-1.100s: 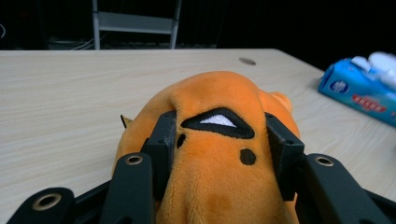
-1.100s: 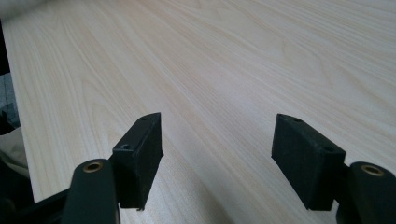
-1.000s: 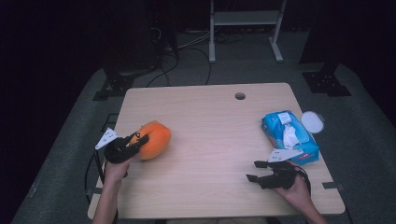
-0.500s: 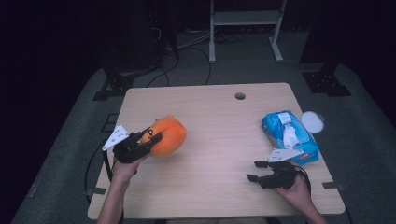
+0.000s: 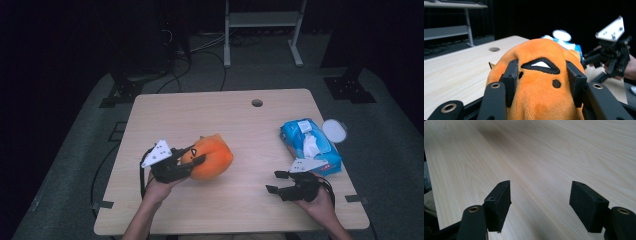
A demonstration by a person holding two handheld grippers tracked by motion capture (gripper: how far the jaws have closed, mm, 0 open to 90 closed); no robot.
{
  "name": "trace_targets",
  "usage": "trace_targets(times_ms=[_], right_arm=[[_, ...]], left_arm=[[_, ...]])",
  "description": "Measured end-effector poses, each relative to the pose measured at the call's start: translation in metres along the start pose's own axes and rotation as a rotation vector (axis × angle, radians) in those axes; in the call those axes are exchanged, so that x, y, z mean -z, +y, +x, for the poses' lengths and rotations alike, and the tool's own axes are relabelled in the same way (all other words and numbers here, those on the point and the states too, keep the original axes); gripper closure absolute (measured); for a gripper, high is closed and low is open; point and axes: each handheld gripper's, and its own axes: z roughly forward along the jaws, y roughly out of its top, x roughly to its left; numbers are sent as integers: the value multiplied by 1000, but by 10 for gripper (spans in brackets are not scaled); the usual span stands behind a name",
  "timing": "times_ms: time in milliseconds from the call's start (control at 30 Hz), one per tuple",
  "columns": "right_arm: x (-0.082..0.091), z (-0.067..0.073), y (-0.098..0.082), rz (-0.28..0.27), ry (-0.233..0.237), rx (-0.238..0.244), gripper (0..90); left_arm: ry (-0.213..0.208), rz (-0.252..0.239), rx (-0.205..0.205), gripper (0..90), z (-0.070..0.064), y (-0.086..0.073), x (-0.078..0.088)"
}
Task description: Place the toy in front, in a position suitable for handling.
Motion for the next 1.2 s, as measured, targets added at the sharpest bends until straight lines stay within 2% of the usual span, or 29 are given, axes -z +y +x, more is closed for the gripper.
trace_targets(times_ms=[100, 233, 433, 533, 667, 767, 800, 867, 933, 967, 1133, 1200], right_arm=[[2, -2, 0, -7, -7, -7, 321], [7, -5, 0, -17, -21, -12, 320], [13, -10, -1, -38, -34, -26, 320], [15, -12, -1, -43, -38, -31, 320], [17, -14, -1, -49, -41, -41, 322], [18, -16, -1, -56, -46, -51, 322], [19, -16, -1, -61, -45, -60, 322], [20, -17, 0, -69, -51, -68, 323], [21, -18, 0, -83, -55, -69, 336], [23, -18, 0, -95, -58, -66, 342], [30, -18, 2, -132, -80, -67, 342], [34, -18, 3, -140, -99, -60, 341]], left_arm=[[-30, 15, 23, 545, -6, -8, -13], [-61, 25, 30, 544, -16, -14, -25], [-104, 37, 0, 543, -33, -20, -44], [-115, 47, -14, 542, -36, -24, -48], [-133, 64, -5, 535, -36, -31, -53], [-165, 113, -15, 515, -37, -39, -59], [-180, 143, -24, 501, -38, -43, -62], [-201, 141, -18, 434, -40, -45, -62], [-204, 162, -46, 354, -41, -44, -62], [-209, 169, -47, 313, -41, -44, -61], [-215, 173, -34, 267, -38, -46, -57], [-216, 173, -47, 250, -40, -46, -57]])
